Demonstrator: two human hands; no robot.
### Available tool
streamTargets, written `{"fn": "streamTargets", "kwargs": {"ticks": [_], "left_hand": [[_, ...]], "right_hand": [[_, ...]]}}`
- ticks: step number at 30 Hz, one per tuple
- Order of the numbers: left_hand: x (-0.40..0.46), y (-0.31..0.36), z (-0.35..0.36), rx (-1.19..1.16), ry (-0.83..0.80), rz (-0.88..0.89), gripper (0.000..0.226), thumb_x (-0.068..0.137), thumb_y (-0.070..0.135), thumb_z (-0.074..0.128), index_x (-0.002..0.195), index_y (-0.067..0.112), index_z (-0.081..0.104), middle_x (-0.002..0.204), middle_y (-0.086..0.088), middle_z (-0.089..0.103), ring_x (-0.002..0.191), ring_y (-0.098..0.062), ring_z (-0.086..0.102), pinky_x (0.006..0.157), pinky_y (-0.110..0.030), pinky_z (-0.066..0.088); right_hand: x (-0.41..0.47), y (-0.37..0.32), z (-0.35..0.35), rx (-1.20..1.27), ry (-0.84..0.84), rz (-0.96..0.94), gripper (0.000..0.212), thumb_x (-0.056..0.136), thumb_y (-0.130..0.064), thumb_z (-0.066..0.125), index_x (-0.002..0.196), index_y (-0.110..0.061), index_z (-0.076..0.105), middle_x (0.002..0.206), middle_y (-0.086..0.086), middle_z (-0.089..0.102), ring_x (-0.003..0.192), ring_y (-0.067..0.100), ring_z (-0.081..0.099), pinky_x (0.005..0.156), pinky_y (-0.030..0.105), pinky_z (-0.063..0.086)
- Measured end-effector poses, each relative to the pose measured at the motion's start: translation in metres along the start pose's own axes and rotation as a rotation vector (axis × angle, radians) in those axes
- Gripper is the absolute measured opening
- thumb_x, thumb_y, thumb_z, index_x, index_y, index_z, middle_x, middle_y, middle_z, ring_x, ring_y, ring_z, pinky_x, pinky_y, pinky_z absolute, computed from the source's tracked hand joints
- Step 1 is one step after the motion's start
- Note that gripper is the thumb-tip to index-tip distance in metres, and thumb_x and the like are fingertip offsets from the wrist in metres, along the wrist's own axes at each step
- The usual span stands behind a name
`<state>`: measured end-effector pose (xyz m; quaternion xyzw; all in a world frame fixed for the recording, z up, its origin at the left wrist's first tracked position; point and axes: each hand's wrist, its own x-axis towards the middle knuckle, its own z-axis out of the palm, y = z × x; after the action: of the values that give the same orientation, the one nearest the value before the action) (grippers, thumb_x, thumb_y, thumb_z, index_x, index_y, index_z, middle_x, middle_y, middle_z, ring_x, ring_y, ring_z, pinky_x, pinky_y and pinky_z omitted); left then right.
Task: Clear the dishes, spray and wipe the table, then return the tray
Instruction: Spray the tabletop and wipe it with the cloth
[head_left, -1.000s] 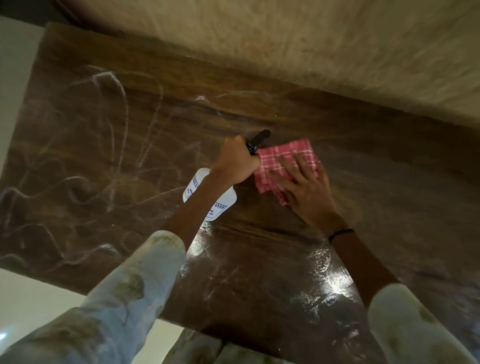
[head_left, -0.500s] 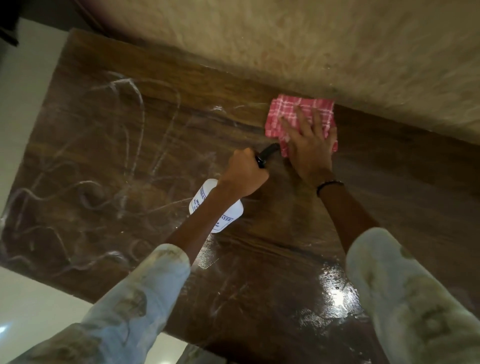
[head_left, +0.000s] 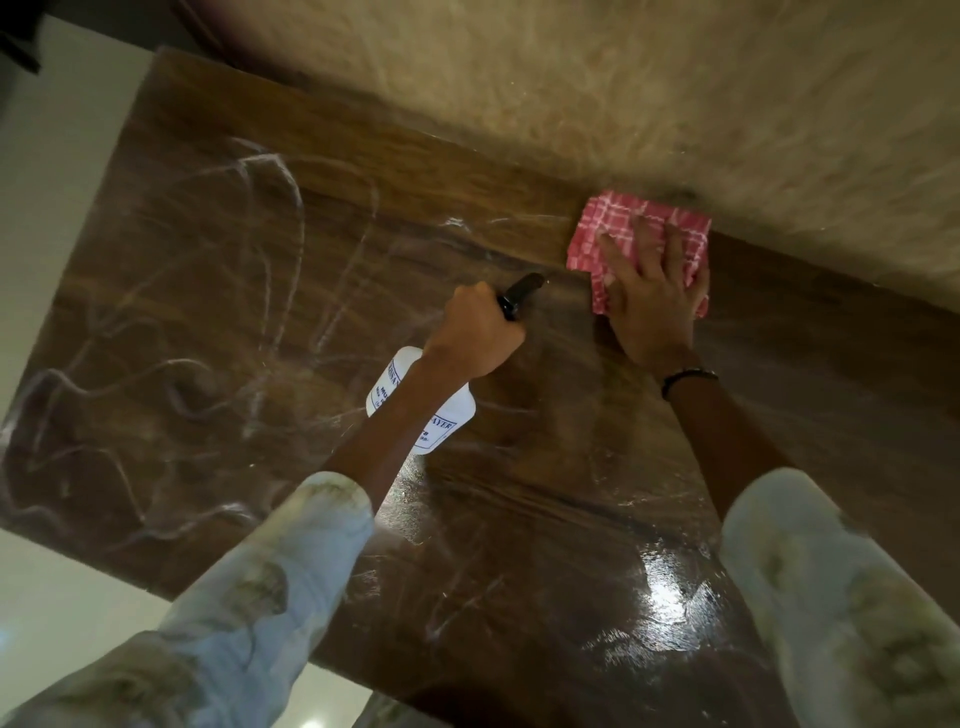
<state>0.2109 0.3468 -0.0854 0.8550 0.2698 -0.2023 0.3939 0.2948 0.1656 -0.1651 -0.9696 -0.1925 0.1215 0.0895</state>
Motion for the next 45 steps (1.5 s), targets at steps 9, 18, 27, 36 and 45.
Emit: {"fn": "streamTargets", "kwargs": {"ticks": [9, 18, 27, 36, 45], "left_hand": [[0.020, -0.005, -0.011, -0.006, 0.102, -0.066, 0.034, 0.075, 0.015, 0.063, 0.104, -0.004, 0.059, 0.102, -0.020, 0.063, 0.088, -0.030, 0.062, 0.074, -0.036, 0.053], [0.032, -0.019, -0.033, -0.031, 0.142, -0.069, 0.033, 0.075, 0.012, 0.063, 0.105, -0.004, 0.059, 0.098, -0.020, 0.064, 0.088, -0.031, 0.063, 0.075, -0.037, 0.055], [0.015, -0.035, -0.048, -0.044, 0.170, -0.040, 0.028, 0.079, 0.014, 0.062, 0.100, -0.006, 0.061, 0.091, -0.022, 0.065, 0.077, -0.033, 0.061, 0.063, -0.032, 0.045], [-0.004, -0.047, -0.046, -0.068, 0.124, -0.056, 0.031, 0.084, 0.018, 0.061, 0.106, -0.004, 0.058, 0.098, -0.022, 0.063, 0.089, -0.036, 0.061, 0.074, -0.038, 0.051], [-0.013, -0.073, -0.041, -0.053, 0.111, -0.017, 0.024, 0.083, 0.017, 0.061, 0.098, -0.001, 0.064, 0.088, -0.020, 0.064, 0.075, -0.032, 0.062, 0.065, -0.036, 0.050]], "right_hand": [[-0.017, 0.010, 0.003, -0.028, -0.013, -0.105, 0.055, 0.096, -0.023, 0.046, 0.146, -0.038, 0.029, 0.159, -0.001, 0.016, 0.146, 0.033, 0.007, 0.105, 0.071, 0.017], [0.009, -0.006, 0.001, 0.012, -0.024, -0.058, 0.052, 0.098, -0.026, 0.043, 0.146, -0.040, 0.027, 0.160, -0.003, 0.010, 0.147, 0.031, 0.001, 0.108, 0.071, 0.008], [0.054, -0.121, 0.017, 0.002, -0.117, -0.237, 0.061, 0.095, -0.024, 0.047, 0.148, -0.040, 0.022, 0.161, -0.003, 0.000, 0.147, 0.030, -0.008, 0.107, 0.067, -0.003], [0.013, -0.043, 0.010, -0.131, -0.073, -0.300, 0.049, 0.094, -0.033, 0.038, 0.143, -0.036, 0.037, 0.156, 0.002, 0.027, 0.141, 0.036, 0.025, 0.102, 0.063, 0.028], [0.049, -0.127, 0.020, -0.026, -0.084, -0.262, 0.063, 0.094, -0.018, 0.049, 0.148, -0.040, 0.023, 0.161, -0.001, 0.005, 0.147, 0.032, -0.003, 0.107, 0.068, -0.001]]}}
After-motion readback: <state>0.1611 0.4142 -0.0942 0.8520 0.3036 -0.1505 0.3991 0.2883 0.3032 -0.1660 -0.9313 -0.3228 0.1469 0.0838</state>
